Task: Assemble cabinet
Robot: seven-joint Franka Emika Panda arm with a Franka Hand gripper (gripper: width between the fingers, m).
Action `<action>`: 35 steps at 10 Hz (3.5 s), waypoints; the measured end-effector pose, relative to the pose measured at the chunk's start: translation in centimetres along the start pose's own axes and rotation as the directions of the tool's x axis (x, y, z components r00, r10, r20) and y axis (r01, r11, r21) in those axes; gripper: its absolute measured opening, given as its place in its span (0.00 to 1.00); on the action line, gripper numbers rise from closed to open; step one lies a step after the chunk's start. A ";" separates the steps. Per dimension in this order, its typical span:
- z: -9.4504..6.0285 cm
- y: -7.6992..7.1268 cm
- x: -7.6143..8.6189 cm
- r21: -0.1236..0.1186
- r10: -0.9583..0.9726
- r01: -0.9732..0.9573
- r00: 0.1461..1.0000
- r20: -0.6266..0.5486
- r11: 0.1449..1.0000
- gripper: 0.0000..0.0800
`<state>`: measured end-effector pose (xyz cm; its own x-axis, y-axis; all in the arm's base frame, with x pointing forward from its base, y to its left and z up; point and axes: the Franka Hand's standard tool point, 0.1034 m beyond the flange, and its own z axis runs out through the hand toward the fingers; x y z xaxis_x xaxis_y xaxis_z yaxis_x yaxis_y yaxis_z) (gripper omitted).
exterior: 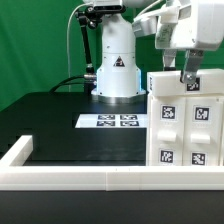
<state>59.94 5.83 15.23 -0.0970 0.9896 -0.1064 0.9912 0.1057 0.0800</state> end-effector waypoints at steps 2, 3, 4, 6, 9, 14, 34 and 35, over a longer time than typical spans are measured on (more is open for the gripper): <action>0.3 -0.2 -0.4 -0.002 0.023 -0.023 1.000 0.000 1.000 1.00; 0.4 -0.2 -0.4 -0.002 0.032 -0.032 0.999 0.000 0.999 0.96; 0.4 -0.2 -0.5 -0.002 0.034 -0.034 0.999 0.001 0.999 0.96; 0.4 -0.2 -0.6 -0.001 0.055 -0.055 0.998 0.001 0.998 0.71; 0.4 -0.2 -0.7 0.000 0.131 -0.131 0.991 0.001 0.991 0.71; 0.2 -0.3 -0.8 0.003 0.472 -0.472 0.882 0.002 0.882 0.71; 0.4 -1.2 1.6 0.126 0.853 -0.848 -0.521 -0.021 -0.515 0.71; 0.4 -1.1 1.7 0.138 0.802 -0.796 -0.597 -0.013 -0.590 0.71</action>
Offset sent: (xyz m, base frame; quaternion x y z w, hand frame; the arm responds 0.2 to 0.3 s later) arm -0.0009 0.0010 0.0031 -0.0118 0.0138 0.0234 0.9996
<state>58.73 7.39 14.57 0.8520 -0.5045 0.1401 -0.4948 -0.8633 -0.0993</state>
